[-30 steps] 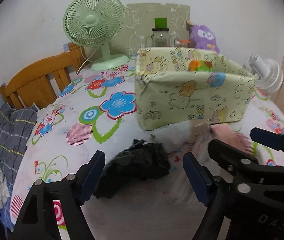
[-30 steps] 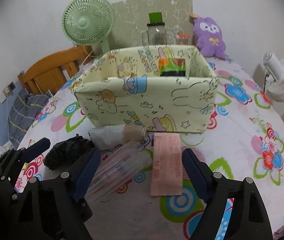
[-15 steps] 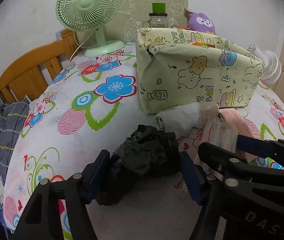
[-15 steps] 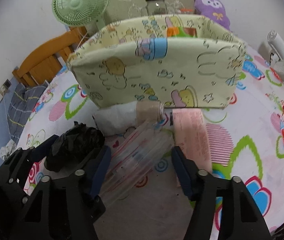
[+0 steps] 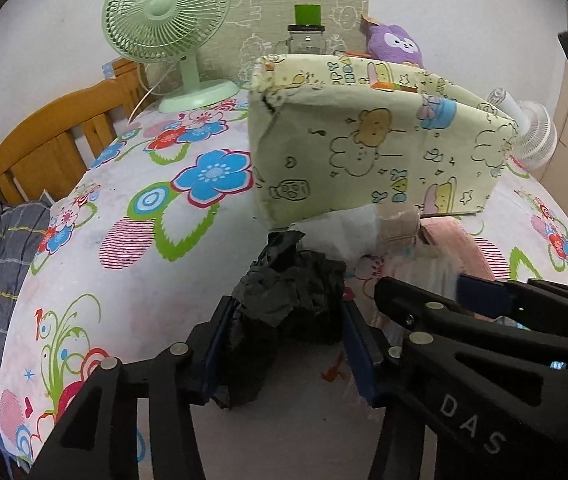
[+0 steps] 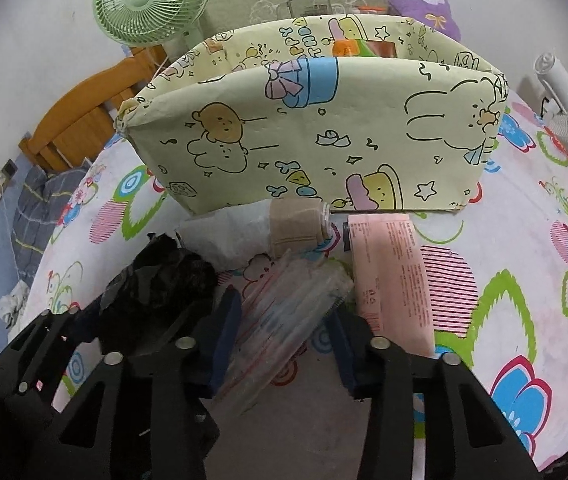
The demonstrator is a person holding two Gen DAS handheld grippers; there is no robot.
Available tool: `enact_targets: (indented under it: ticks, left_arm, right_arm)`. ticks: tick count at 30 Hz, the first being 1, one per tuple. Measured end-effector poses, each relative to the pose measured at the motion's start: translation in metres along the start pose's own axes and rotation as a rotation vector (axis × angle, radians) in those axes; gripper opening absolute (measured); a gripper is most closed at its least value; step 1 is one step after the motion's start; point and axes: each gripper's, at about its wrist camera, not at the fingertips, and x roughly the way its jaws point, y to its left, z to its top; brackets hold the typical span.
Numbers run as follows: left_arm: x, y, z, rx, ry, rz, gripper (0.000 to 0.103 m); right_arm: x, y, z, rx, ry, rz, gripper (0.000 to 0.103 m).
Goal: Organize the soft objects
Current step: 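Grasp the black plastic bag with the left tool while the right tool grasps the clear straw bag, then lift the black bag with the left tool while the right tool carries the clear bag over the box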
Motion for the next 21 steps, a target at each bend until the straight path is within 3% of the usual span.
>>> enact_targets:
  ticks: [4,21]
  left_arm:
    - [-0.004,-0.003,0.0,-0.009,-0.005,-0.047,0.047]
    - [-0.027,-0.024,0.007,-0.016,-0.03,-0.07,0.046]
  right_arm:
    - [-0.005,-0.001,0.0,-0.009,-0.016,0.016,0.026]
    - [-0.035,-0.014,0.001,-0.017,-0.081,0.027,0.016]
